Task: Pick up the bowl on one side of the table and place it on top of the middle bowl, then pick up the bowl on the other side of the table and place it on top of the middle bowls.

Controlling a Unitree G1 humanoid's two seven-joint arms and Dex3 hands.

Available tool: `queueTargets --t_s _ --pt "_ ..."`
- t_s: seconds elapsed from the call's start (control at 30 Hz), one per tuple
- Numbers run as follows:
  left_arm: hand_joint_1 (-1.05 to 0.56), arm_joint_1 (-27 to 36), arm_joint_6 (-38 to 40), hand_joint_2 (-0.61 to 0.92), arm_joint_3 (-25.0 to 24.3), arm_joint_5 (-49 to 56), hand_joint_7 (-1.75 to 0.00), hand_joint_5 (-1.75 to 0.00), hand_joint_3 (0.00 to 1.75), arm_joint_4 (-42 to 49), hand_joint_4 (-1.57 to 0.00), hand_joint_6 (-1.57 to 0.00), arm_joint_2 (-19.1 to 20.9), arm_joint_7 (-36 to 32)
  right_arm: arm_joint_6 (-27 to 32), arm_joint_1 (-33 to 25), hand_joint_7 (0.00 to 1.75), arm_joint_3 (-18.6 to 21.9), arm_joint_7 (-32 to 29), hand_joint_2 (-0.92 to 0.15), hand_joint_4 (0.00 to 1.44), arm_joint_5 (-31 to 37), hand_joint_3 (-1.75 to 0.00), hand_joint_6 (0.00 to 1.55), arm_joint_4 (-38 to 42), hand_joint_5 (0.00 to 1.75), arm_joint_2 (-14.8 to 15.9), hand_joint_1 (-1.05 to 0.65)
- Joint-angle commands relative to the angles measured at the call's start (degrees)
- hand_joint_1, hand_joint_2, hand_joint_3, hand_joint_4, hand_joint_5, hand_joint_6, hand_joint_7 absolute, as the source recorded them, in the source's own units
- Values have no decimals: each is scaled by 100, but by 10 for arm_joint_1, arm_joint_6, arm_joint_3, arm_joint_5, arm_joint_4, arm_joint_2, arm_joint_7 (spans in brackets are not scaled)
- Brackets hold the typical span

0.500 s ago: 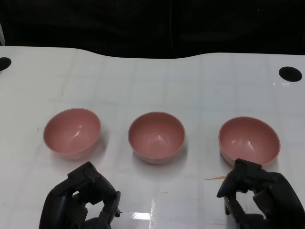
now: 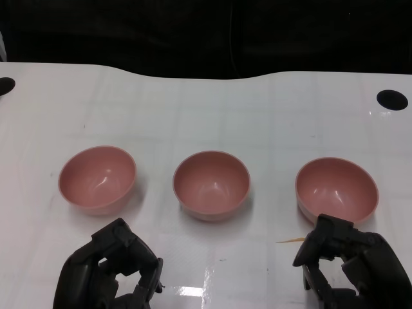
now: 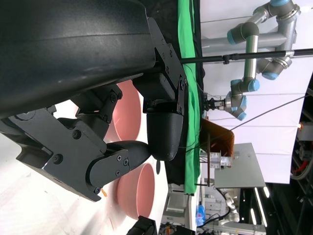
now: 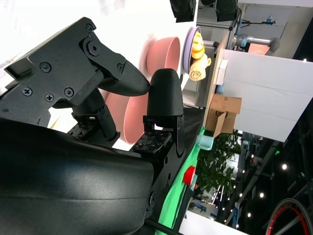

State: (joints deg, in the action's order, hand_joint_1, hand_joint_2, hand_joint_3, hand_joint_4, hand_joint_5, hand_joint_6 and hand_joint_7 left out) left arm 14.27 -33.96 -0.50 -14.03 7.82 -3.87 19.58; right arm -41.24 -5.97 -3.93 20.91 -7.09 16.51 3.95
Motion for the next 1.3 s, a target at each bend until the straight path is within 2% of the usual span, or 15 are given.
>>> queueTargets --t_s 0.03,0.07,0.1,0.13,0.17,0.23,0.37,0.6,0.63,0.67,0.77,0.87,1.03,1.13,1.3 --pt "-16 3 1 55 -2 2 -146 -169 100 -5 -86 -80 4 -6 -5 -1 136 8 -1 -47 86 -5 -121 84 -1 170 7 -19" --pt "-16 3 1 55 -2 1 -146 -169 100 -4 -86 -80 4 -5 -5 2 136 15 -16 -47 86 11 -121 84 -1 170 7 -19" --pt "-15 3 0 54 -2 0 -147 -169 102 -4 -86 -80 5 -5 -6 5 117 20 -30 -58 78 25 -96 78 -2 148 8 -20" --pt "-15 2 0 53 -2 0 -147 -169 104 -3 -86 -80 5 -4 -6 6 96 24 -40 -74 74 35 -64 78 -2 130 8 -21" --pt "-15 2 -1 53 -3 -1 -147 -169 105 -2 -86 -80 5 -3 -3 9 88 28 -52 -81 73 49 -50 78 -3 123 11 -21" --pt "-15 1 -2 53 -2 -1 -146 -169 105 -1 -86 -80 4 -3 3 13 63 32 -64 -85 64 65 -33 71 -5 108 15 -23" --pt "-15 3 1 53 -2 0 -146 -168 105 -5 -86 -81 3 -6 14 15 41 36 -89 -90 58 102 -17 64 -16 98 28 -26" --pt "-15 4 0 52 -2 1 -146 -168 107 -6 -86 -81 4 -6 23 17 35 36 -110 -92 57 120 -13 64 -24 96 35 -27" --pt "-15 4 -1 53 -1 1 -146 -168 107 -7 -87 -81 4 -5 25 20 24 39 -117 -92 47 127 -7 58 -27 78 37 -30" --pt "-15 5 -2 53 -1 3 -146 -169 106 -8 -87 -81 4 -5 30 23 17 44 -130 -92 43 151 -4 56 -33 69 45 -33" --pt "-15 4 -6 54 0 4 -147 -171 105 -7 -86 -80 4 -5 42 27 6 51 -162 -91 35 202 -1 49 -47 59 57 -45" --pt "-15 5 -3 54 -1 4 -148 -171 104 -8 -86 -80 4 -6 54 27 3 49 -184 -90 28 232 0 46 -57 56 65 -49" --pt "-15 5 -2 55 -1 4 -148 -171 104 -8 -86 -80 4 -6 60 26 2 44 -194 -90 27 238 0 45 -61 56 69 -50" --pt "-15 3 -6 55 -2 8 -148 -171 104 -4 -86 -80 4 -7 99 29 1 43 -232 -92 22 346 -2 35 -96 52 95 -61" --pt "-15 3 -6 56 -2 9 -149 -172 103 -4 -86 -79 4 -7 117 27 0 34 -251 -92 21 367 -3 32 -107 51 103 -64"
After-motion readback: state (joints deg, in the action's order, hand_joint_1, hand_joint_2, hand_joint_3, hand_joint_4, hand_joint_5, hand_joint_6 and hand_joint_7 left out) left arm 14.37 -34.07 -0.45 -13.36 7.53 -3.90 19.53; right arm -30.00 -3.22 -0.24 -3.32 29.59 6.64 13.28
